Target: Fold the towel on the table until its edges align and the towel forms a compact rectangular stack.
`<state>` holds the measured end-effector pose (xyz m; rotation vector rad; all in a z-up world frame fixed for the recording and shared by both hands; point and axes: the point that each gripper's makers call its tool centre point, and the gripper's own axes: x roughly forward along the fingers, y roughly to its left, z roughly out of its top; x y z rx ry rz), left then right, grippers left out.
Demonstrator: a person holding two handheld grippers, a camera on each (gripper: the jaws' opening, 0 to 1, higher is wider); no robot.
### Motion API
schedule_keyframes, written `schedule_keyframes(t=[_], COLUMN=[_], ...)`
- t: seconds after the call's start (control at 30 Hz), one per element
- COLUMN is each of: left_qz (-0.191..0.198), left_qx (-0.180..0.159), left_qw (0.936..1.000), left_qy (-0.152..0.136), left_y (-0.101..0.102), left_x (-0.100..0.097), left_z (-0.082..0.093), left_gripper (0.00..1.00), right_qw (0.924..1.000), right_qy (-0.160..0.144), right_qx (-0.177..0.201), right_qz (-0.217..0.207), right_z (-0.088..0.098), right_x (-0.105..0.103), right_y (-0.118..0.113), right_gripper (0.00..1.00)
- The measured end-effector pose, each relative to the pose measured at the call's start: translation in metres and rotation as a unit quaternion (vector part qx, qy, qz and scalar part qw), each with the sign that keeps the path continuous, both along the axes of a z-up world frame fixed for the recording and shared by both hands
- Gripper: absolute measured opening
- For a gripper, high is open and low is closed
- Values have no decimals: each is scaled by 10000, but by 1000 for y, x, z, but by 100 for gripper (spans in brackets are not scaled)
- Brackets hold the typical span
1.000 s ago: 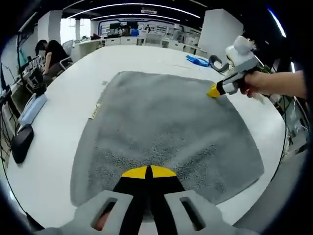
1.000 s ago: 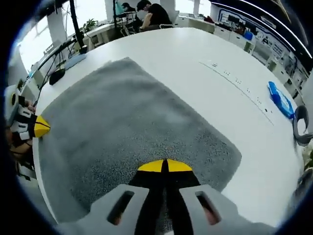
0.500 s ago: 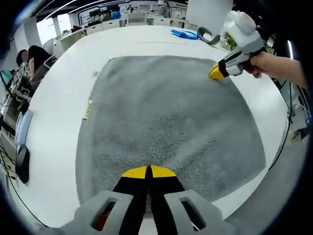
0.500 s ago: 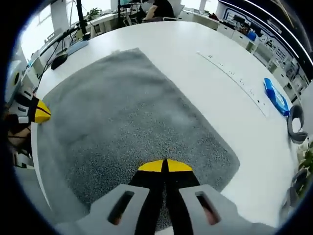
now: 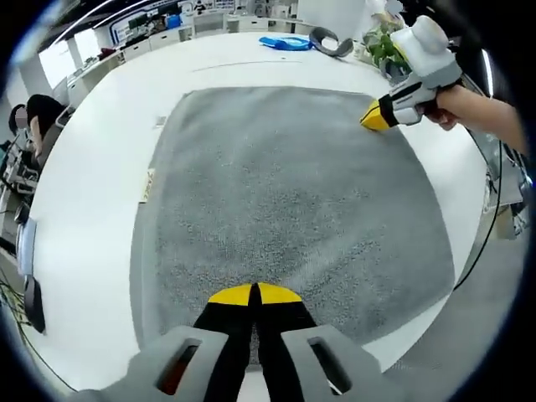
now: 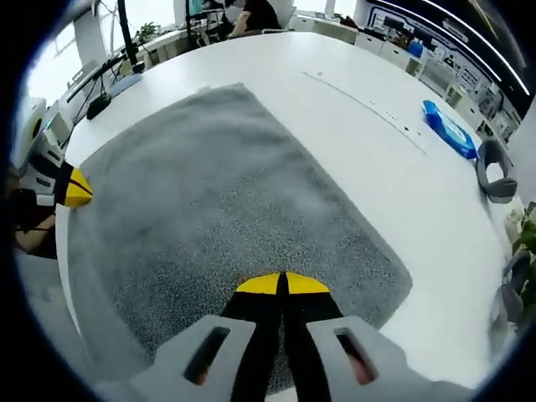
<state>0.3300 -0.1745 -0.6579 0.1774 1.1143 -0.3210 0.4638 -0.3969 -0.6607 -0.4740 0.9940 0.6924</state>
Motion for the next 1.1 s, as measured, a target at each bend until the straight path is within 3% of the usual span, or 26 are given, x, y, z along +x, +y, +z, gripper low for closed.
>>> schedule_keyframes(t=[0.2, 0.53, 0.67, 0.77, 1.1], left_qz=[-146, -441, -619, -682, -758], left_qx=[-33, -43, 255, 410, 387], left_qw=[9994, 9968, 9953, 9937, 9909], left_qy=[325, 660, 707, 783, 1042], left_y=[-21, -35, -37, -37, -35], left_x=[-1, 3, 2, 3, 4], left_z=[-1, -3, -3, -4, -5], left_gripper=[0, 0, 0, 0, 0], right_qw=[9999, 9998, 9989, 9990, 9984], right_qy=[0, -75, -33, -91, -100], right_qx=[-75, -94, 168, 158, 236], right_qz=[-73, -155, -445, -403, -511], right_z=[0, 0, 0, 0, 0], right_x=[-6, -15, -16, -16, -17], right_y=[-21, -42, -45, -44, -46], right_gripper=[0, 0, 0, 0, 0])
